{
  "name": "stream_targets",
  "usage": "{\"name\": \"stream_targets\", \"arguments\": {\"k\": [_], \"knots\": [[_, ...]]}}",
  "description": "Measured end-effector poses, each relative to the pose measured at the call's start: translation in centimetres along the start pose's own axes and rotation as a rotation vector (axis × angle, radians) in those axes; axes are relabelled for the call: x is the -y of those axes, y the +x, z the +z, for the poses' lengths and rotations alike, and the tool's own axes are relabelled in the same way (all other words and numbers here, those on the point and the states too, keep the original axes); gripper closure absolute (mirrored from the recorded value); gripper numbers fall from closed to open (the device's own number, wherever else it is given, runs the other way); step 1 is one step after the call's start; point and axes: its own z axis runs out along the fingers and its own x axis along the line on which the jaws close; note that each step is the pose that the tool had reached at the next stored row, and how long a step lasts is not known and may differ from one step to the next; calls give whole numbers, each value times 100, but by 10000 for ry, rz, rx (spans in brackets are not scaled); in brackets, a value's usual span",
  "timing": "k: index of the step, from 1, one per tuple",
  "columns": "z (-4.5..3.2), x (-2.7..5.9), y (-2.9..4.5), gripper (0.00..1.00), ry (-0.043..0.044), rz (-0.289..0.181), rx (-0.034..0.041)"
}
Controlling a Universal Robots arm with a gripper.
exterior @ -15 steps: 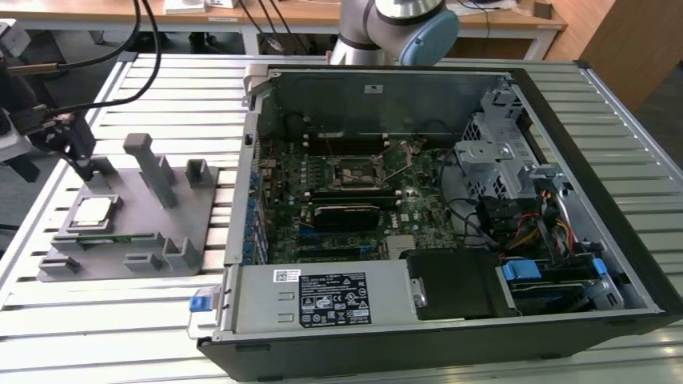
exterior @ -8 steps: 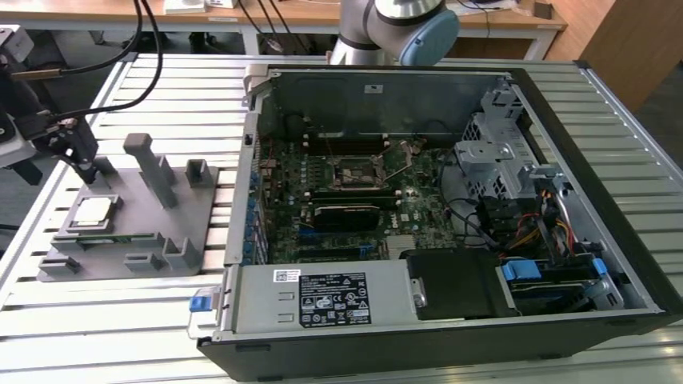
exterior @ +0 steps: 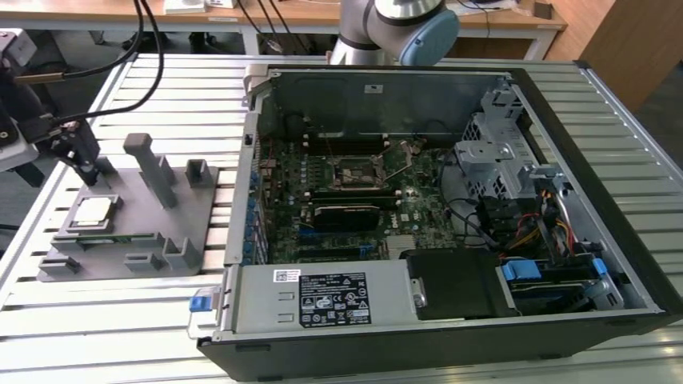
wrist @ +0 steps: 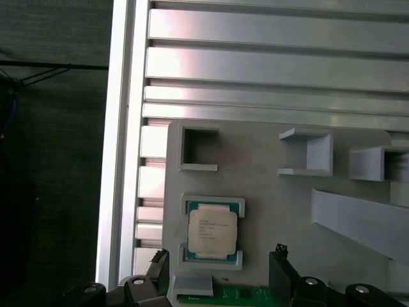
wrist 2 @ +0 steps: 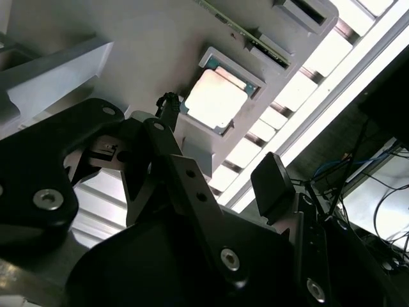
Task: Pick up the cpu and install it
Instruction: 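Pick up the cpu and move it towards the insertion slot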
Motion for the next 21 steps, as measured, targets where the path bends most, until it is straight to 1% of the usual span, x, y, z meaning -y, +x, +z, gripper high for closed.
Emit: {"name": "stream_targets", "arguments": {"k": [7,21], "knots": [[62,11,1,28,0,0,0],[277,25,0,28,-2,-6,-14]]}}
